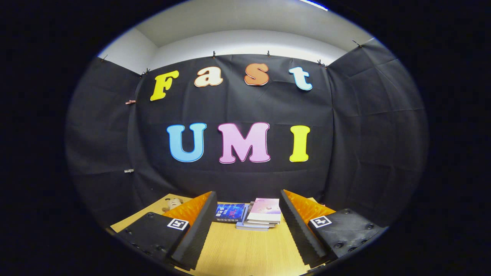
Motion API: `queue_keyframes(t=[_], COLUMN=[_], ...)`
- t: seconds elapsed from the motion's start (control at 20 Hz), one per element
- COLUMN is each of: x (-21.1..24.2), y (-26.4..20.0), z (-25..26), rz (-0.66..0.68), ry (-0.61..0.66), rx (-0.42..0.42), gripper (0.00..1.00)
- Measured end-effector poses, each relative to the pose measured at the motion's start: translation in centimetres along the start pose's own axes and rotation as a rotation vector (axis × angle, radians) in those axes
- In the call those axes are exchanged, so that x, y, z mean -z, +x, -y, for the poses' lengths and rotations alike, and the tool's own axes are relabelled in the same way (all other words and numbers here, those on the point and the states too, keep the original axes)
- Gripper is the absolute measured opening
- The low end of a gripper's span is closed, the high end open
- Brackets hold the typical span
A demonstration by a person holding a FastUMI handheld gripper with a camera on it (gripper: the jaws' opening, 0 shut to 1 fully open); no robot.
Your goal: Open the storage box then place both shoes into the box .Put the left shoe in first, then the right shoe, with the right side of both shoes facing outward in a uniform manner.
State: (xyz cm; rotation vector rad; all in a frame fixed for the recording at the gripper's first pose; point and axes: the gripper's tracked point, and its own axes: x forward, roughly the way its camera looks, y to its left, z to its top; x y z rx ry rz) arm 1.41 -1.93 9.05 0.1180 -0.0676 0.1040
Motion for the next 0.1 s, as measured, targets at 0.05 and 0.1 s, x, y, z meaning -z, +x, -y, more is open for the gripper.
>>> queue_keyframes(t=[0.05, 0.1], x=[-0.10, -0.11], y=[-0.24, -0.30], z=[-0.07, -0.16], rz=[0.010, 0.014], ry=[-0.001, -0.004], rx=[0.008, 0.018], gripper=[0.98, 0.98])
